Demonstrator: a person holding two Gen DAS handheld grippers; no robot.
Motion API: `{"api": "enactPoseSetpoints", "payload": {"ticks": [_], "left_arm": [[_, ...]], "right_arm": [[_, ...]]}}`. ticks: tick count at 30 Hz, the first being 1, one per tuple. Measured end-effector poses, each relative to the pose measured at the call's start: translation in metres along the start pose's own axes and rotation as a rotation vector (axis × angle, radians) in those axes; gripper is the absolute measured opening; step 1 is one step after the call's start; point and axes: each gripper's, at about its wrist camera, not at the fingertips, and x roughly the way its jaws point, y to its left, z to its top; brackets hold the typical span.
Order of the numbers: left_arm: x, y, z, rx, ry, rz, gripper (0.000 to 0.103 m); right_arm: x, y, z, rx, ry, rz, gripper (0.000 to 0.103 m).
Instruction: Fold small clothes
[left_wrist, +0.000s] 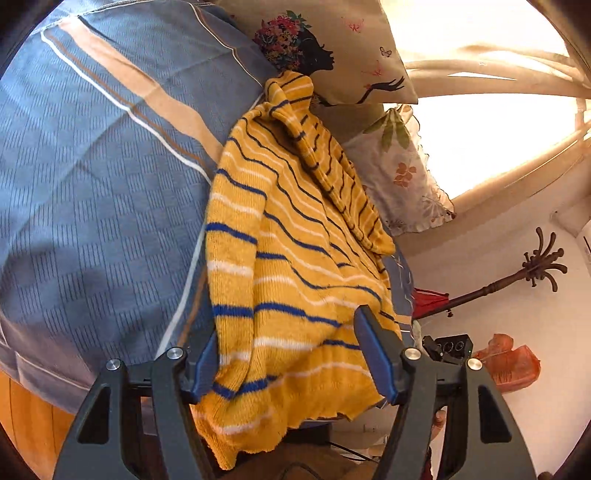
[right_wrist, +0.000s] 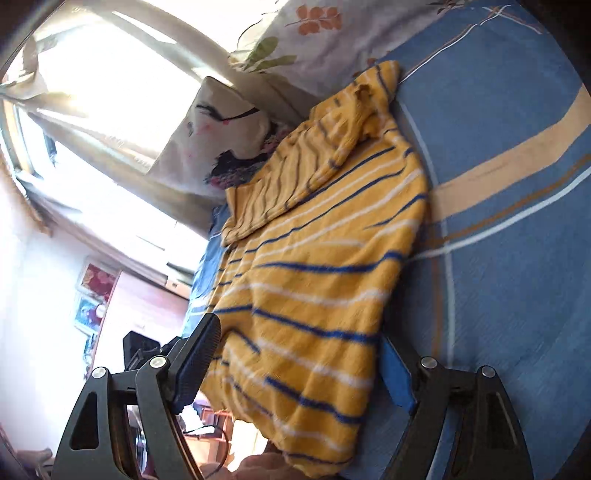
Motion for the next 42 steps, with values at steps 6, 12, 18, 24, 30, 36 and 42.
{"api": "enactPoseSetpoints", "payload": {"ticks": [6, 12, 18, 24, 30, 36, 42], "left_arm": [[0.001, -0.001, -0.038, 0.000, 0.064, -0.023, 0.066], [0.021, -0.004, -0.050, 0.010, 0.083, 0.040, 0.066], [0.021, 0.000, -0.052, -0.023, 0.089, 0.024, 0.066], [0.012, -0.009, -0.050, 0.002, 0.061, 0.025, 0.066], [0.020, -0.020, -0.050, 0.041, 0.073, 0.066, 0.017], [0.000, -0.046, -0.040, 0.134, 0.043, 0.127, 0.008], [-0.057, -0.084, -0.053, 0.238, -0.024, 0.115, 0.008]], "right_arm": [[0.006, 0.018, -0.039, -0.038, 0.036, 0.075, 0.085], [0.003, 0.004, -0.061, 0.008, 0.053, 0.140, 0.085], [0.006, 0.014, -0.064, -0.048, 0.067, 0.087, 0.084], [0.011, 0.018, -0.072, -0.053, 0.087, 0.053, 0.084], [0.015, 0.023, -0.076, -0.093, 0.064, 0.002, 0.085], [0.010, 0.014, -0.069, -0.039, 0.086, -0.042, 0.010], [-0.042, 0.020, -0.071, -0.033, 0.048, 0.128, 0.010]]}}
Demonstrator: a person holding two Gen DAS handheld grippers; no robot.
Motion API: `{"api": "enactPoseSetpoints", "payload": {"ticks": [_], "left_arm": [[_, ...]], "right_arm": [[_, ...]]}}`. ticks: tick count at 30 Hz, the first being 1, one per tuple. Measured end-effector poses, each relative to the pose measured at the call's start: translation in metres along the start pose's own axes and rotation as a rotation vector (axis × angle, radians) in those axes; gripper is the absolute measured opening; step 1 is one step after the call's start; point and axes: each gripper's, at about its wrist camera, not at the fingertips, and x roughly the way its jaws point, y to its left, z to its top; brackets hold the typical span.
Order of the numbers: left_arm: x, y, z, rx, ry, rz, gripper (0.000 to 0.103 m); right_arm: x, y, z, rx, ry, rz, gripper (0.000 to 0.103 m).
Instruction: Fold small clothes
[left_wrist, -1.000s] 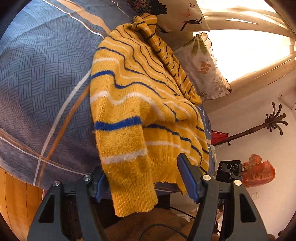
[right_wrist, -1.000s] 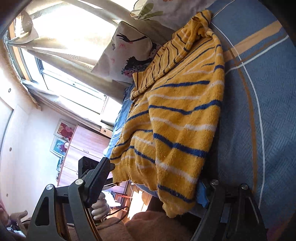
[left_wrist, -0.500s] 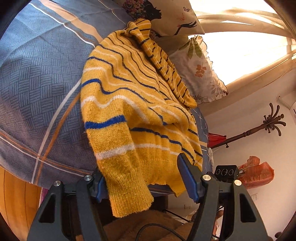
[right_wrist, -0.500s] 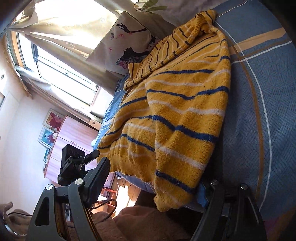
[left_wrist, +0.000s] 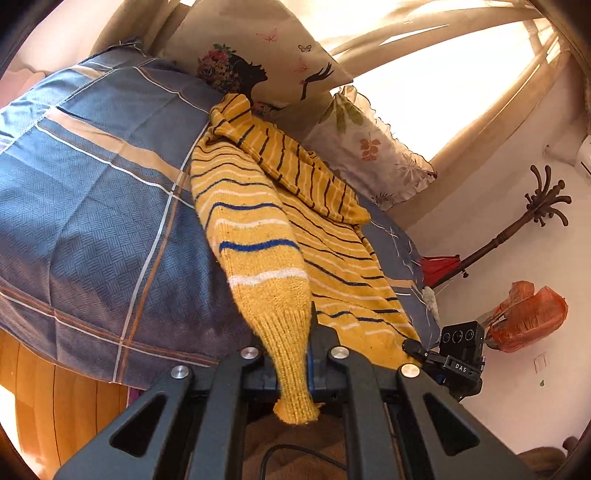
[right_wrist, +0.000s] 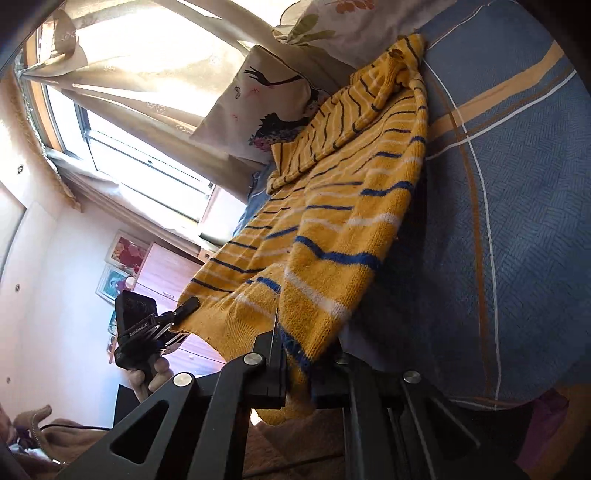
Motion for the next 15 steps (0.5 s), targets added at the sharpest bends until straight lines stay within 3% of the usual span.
{"api": "enactPoseSetpoints", "payload": {"ticks": [5, 8, 15], "left_arm": [[-0.001, -0.001, -0.017, -0.025, 0.031, 0.000, 0.008], [0.004, 0.014, -0.018, -0.068, 0.039, 0.010, 0.008], [0.006, 0.000, 0.027, 0.009, -0.076, 0.010, 0.008]], "right_arm": [[-0.017, 0.020, -0.021, -0.025, 0.023, 0.050, 0.009], [-0.008, 0.021, -0.027, -0.027, 0.043, 0.020, 0.009], [-0.007, 0.037, 0.020, -0.104, -0.007, 0.032, 0.010]]}}
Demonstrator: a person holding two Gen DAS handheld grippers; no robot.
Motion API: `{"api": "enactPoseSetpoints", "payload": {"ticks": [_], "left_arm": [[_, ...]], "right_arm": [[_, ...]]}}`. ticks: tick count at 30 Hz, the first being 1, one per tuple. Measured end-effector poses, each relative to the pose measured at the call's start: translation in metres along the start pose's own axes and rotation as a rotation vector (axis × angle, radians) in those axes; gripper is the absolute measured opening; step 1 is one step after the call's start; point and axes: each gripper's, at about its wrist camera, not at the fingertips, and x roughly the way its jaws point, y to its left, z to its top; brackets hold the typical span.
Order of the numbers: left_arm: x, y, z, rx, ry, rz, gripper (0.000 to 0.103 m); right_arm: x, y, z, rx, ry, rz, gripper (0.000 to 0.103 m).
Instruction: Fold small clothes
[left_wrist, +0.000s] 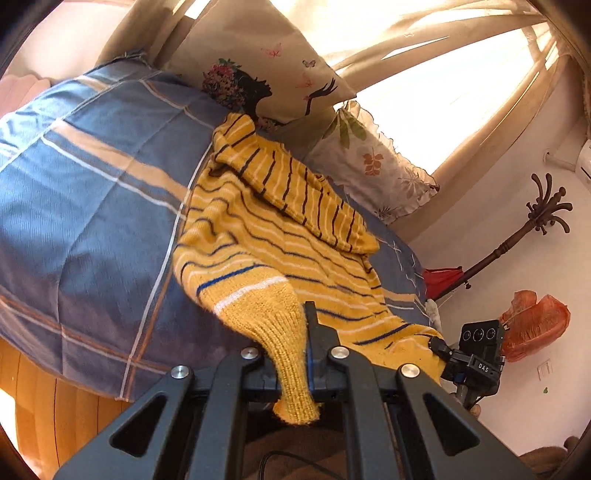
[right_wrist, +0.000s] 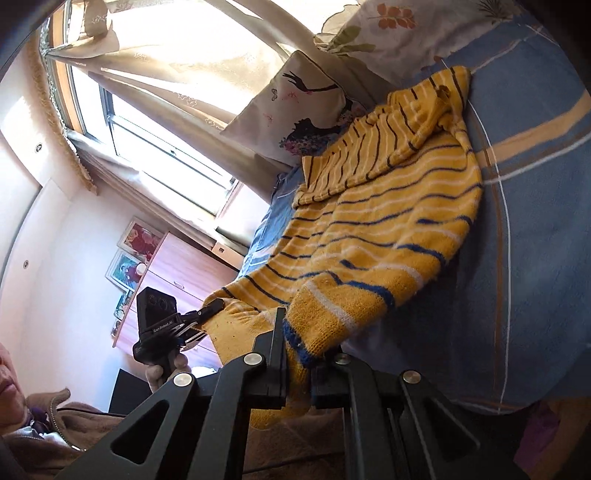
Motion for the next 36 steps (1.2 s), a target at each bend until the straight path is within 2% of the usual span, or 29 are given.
{"api": "enactPoseSetpoints", "payload": {"ticks": [4, 8, 13, 17, 21, 23, 26, 29, 31, 32, 34, 36], "left_arm": [[0.026, -0.016, 0.052, 0.056, -0.058, 0.007, 0.008], [0.070, -0.024, 0.107, 0.095, -0.045, 0.023, 0.008], [0.137, -0.017, 0.162, 0.122, 0.000, 0.132, 0.008], [0.188, 0.005, 0.193, 0.060, 0.068, 0.162, 0.008], [0.227, 0.019, 0.214, 0.036, 0.112, 0.185, 0.009], [0.241, 0.026, 0.221, 0.014, 0.128, 0.194, 0.009], [0.254, 0.038, 0.230, -0.056, 0.149, 0.156, 0.009], [0.261, 0.054, 0.240, -0.145, 0.160, 0.096, 0.018], [0.262, 0.064, 0.245, -0.211, 0.155, 0.046, 0.019], [0.262, 0.068, 0.247, -0.240, 0.153, 0.019, 0.022], [0.260, 0.076, 0.250, -0.291, 0.144, -0.032, 0.026], [0.258, 0.081, 0.252, -0.320, 0.138, -0.056, 0.029]], "right_arm": [[0.011, 0.011, 0.051, -0.072, -0.039, -0.013, 0.010], [0.028, -0.002, 0.110, -0.068, -0.081, -0.046, 0.010], [0.059, -0.039, 0.171, 0.009, -0.102, -0.144, 0.010], [0.081, -0.075, 0.202, 0.071, -0.098, -0.216, 0.010], [0.100, -0.109, 0.226, 0.142, -0.080, -0.250, 0.010], [0.109, -0.124, 0.235, 0.179, -0.067, -0.241, 0.012], [0.115, -0.146, 0.246, 0.266, -0.073, -0.198, 0.013], [0.118, -0.168, 0.255, 0.362, -0.089, -0.120, 0.023], [0.118, -0.181, 0.260, 0.421, -0.113, -0.072, 0.044], [0.116, -0.188, 0.262, 0.450, -0.140, -0.065, 0.050], [0.108, -0.197, 0.266, 0.496, -0.210, -0.060, 0.071], [0.100, -0.204, 0.268, 0.528, -0.270, -0.077, 0.079]]}}
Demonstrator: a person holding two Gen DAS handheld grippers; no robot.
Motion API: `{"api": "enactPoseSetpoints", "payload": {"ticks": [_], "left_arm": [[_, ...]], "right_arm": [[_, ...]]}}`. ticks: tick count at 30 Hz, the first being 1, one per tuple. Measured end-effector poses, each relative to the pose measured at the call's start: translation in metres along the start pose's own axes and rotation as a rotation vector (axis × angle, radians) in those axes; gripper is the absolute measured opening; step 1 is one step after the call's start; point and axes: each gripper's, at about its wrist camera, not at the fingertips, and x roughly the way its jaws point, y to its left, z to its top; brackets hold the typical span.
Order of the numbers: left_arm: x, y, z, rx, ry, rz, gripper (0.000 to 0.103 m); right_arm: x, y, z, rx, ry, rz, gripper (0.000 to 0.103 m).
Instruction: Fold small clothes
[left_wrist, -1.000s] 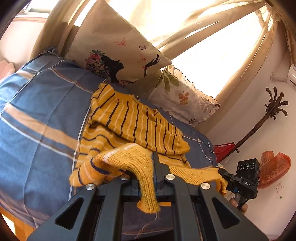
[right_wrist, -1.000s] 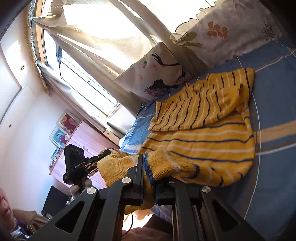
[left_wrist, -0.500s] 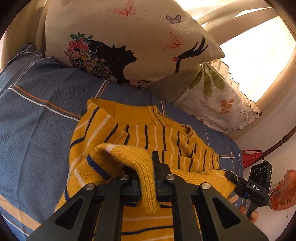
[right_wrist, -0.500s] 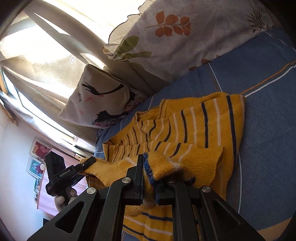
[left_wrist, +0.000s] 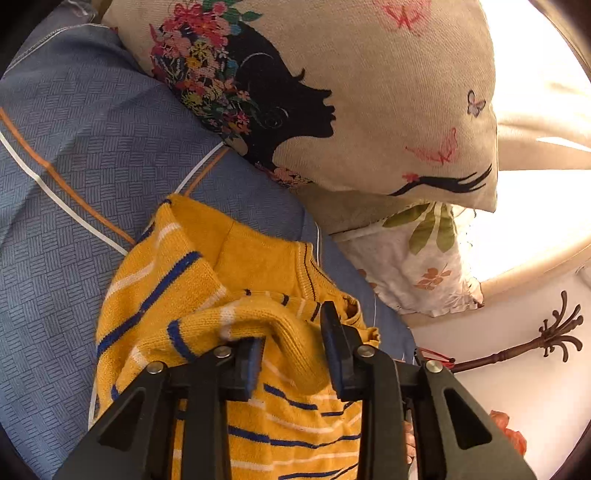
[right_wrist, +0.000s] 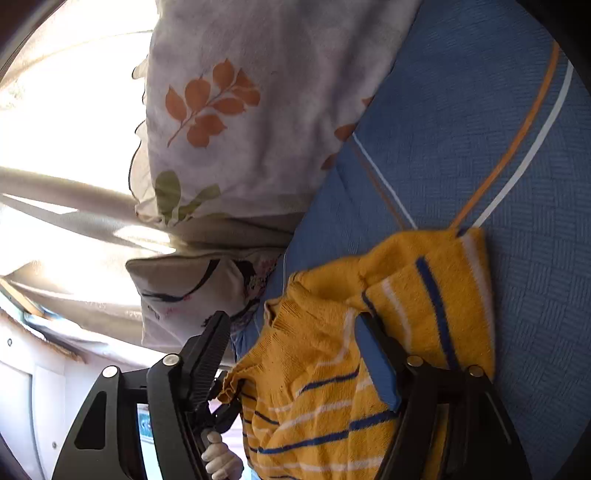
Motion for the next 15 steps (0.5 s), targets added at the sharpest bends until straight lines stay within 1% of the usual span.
{"api": "enactPoseSetpoints", "payload": {"ticks": [1, 4, 6, 7, 9, 10, 12, 15], "left_arm": [[-0.002, 0.001, 0.002, -0.011, 0.003, -0.011, 0.029], [-0.010, 0.004, 0.008, -0.045, 0.000, -0.044, 0.033], [-0.022, 0.004, 0.013, -0.046, -0.035, -0.040, 0.044], [-0.029, 0.005, 0.017, -0.054, -0.056, -0.039, 0.047], [-0.039, 0.009, 0.024, -0.084, -0.065, -0.055, 0.048], [-0.043, 0.010, 0.025, -0.088, -0.074, -0.042, 0.049], [-0.054, 0.005, 0.022, -0.033, -0.096, 0.040, 0.051], [-0.066, -0.002, 0.009, 0.063, -0.068, 0.106, 0.051]], "right_arm": [[-0.003, -0.001, 0.003, 0.004, -0.023, -0.019, 0.082], [-0.008, 0.000, 0.008, -0.012, -0.042, -0.064, 0.083], [-0.012, 0.003, 0.008, -0.041, -0.050, -0.091, 0.083], [-0.014, 0.005, 0.007, -0.060, -0.054, -0.106, 0.083], [-0.017, 0.010, 0.003, -0.102, -0.056, -0.137, 0.083], [-0.017, 0.012, 0.001, -0.122, -0.054, -0.152, 0.083], [-0.020, 0.016, -0.005, -0.156, -0.050, -0.175, 0.083], [-0.020, 0.027, -0.019, -0.224, -0.033, -0.205, 0.083]]}}
